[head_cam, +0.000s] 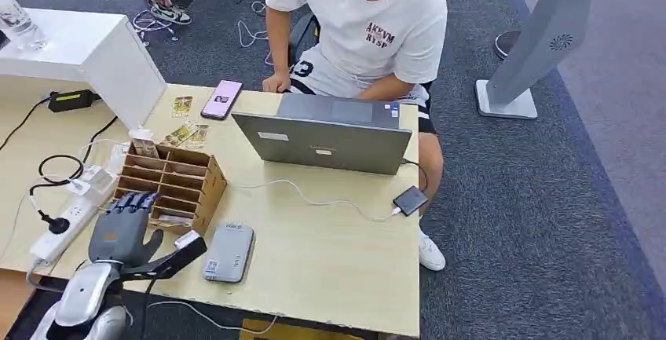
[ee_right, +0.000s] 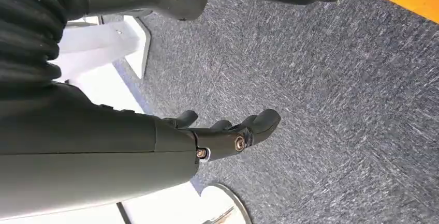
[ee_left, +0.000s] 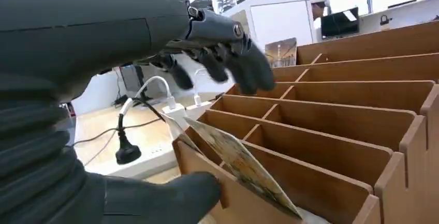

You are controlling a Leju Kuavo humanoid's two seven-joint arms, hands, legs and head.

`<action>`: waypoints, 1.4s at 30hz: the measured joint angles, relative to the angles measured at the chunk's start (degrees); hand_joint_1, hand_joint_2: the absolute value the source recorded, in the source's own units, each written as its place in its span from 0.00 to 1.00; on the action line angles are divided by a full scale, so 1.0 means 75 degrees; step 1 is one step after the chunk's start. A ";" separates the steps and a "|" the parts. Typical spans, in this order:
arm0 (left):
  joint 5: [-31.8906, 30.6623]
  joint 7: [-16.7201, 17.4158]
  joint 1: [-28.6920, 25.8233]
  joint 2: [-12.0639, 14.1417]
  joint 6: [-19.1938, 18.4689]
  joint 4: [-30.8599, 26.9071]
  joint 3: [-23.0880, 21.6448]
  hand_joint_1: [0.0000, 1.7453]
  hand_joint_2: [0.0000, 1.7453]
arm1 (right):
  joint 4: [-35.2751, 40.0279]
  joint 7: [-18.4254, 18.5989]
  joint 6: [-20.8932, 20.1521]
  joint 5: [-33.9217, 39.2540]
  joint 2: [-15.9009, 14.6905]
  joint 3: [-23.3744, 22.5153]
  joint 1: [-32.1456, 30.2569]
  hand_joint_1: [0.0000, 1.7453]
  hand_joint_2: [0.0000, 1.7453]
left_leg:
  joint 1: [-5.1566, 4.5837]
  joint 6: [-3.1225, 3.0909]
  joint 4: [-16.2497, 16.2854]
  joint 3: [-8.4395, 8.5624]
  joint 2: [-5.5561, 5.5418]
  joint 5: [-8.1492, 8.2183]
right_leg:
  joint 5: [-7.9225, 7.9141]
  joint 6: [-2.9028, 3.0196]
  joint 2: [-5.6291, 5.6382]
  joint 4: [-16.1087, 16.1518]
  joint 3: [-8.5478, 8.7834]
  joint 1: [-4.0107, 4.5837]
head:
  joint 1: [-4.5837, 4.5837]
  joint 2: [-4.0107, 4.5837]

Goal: Pass the card to the sensor for recognition and then transmit it.

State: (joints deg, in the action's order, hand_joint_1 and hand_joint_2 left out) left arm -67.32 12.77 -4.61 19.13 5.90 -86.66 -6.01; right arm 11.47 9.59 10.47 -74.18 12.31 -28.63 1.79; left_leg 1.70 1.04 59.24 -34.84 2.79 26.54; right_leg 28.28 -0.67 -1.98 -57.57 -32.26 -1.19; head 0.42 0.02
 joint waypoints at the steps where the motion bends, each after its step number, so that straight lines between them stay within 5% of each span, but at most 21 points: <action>1: 0.0015 -0.0018 0.0000 -0.0009 0.0003 0.0000 0.0000 1.00 1.00 | 0.0000 0.0000 0.0000 0.0000 0.0000 0.0000 0.0000 0.00 1.00 | 0.0000 0.0000 0.0000 0.0000 0.0000 0.0000 | 0.0000 0.0000 0.0000 0.0000 0.0000 0.0000 | 0.0000 0.0000; 20: -0.0047 -0.0187 -0.0036 -0.0079 0.0324 -0.0097 0.0000 1.00 1.00 | 0.0000 -0.0029 0.0014 0.0015 0.0003 0.0000 -0.0002 0.00 1.00 | 0.0000 0.0000 0.0000 0.0000 0.0000 0.0000 | 0.0000 0.0000 0.0001 0.0000 -0.0001 0.0000 | 0.0000 0.0000; 31: -0.0504 -0.0743 -0.0641 0.0172 0.2081 -0.3280 -0.0600 1.00 1.00 | 0.0003 -0.0248 0.0157 0.0294 0.0026 -0.0236 -0.0031 0.00 1.00 | -0.0001 -0.0001 0.0001 -0.0001 0.0001 0.0003 | 0.0001 -0.0001 0.0001 0.0002 -0.0002 -0.0002 | -0.0003 0.0000; 39: 0.0106 -0.0997 -0.0533 0.0512 0.2678 -0.4214 -0.0734 1.00 1.00 | 0.0003 -0.0318 0.0134 0.0239 0.0029 -0.0332 -0.0036 0.00 1.00 | 0.0002 0.0000 0.0001 0.0005 -0.0004 -0.0001 | 0.0001 0.0000 -0.0007 0.0002 -0.0011 0.0002 | -0.0003 0.0000; 42: 0.0212 -0.0786 0.0519 0.0521 0.2042 -0.4097 -0.0734 1.00 1.00 | 0.0003 -0.0306 0.0075 -0.0030 0.0029 -0.0332 -0.0020 0.00 1.00 | 0.0002 -0.0023 0.0002 -0.0004 -0.0060 -0.0017 | 0.0001 -0.0001 -0.0074 0.0003 -0.0001 0.0001 | 0.0000 0.0000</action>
State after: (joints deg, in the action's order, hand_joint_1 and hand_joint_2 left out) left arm -65.73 6.87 -0.73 23.04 21.21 -117.39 -11.52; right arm 11.50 7.30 11.04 -74.40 12.52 -31.12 1.63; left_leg 1.71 0.86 59.26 -34.87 2.34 26.41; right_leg 28.29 -0.67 -2.54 -57.54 -32.26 -1.19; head 0.42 0.02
